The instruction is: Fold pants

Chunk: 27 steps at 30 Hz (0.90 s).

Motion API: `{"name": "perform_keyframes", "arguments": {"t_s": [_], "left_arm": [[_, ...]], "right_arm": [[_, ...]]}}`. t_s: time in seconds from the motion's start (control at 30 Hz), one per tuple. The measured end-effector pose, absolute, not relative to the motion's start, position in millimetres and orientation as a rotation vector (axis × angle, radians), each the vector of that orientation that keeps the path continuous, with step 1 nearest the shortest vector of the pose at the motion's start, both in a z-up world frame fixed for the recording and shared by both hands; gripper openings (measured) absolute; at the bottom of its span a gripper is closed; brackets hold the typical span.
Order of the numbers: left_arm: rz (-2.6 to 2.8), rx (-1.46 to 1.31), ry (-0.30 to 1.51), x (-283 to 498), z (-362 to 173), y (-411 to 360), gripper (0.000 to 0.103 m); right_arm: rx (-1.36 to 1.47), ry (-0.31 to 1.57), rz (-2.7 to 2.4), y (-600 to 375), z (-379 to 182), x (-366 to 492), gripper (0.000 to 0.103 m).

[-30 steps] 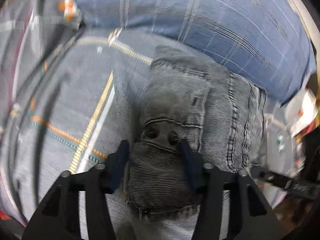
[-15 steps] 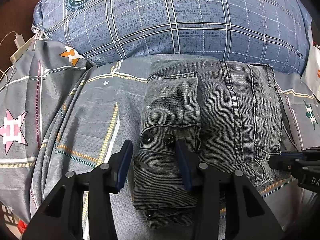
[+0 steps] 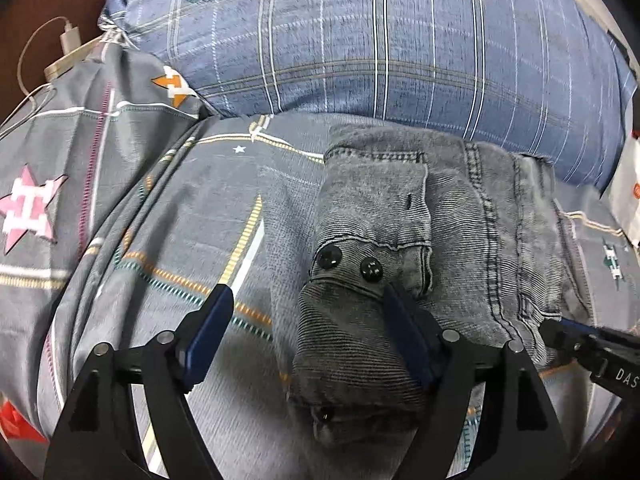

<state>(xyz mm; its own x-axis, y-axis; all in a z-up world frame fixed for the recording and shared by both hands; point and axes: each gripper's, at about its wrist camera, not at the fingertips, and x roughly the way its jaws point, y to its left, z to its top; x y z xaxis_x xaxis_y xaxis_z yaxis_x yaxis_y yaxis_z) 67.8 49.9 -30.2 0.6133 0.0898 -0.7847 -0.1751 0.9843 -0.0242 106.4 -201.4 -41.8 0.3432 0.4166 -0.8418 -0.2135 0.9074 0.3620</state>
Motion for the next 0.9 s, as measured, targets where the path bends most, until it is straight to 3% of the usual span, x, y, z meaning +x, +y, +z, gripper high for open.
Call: {"name": "perform_keyframes", "arguments": {"t_s": [0.1, 0.13, 0.17, 0.6, 0.9], "left_arm": [[0.155, -0.091, 0.838, 47.0, -18.1, 44.8, 0.077], [0.158, -0.08, 0.826, 42.7, -13.9, 42.3, 0.077], [0.158, -0.073, 0.817, 39.7, -10.7, 40.7, 0.077], [0.187, 0.001, 0.754, -9.0, 8.3, 16.2, 0.083], [0.221, 0.003, 0.782, -2.2, 5.6, 23.0, 0.083]], "right_arm": [[0.274, 1.087, 0.415, -210.1, -30.1, 83.1, 0.054], [0.282, 1.052, 0.412, -211.4, -23.4, 73.7, 0.07], [0.274, 1.023, 0.407, -212.1, -18.2, 67.7, 0.073], [0.141, 0.74, 0.332, -199.9, 30.6, 3.4, 0.082], [0.237, 0.789, 0.349, -214.4, 15.0, 17.6, 0.082]]}}
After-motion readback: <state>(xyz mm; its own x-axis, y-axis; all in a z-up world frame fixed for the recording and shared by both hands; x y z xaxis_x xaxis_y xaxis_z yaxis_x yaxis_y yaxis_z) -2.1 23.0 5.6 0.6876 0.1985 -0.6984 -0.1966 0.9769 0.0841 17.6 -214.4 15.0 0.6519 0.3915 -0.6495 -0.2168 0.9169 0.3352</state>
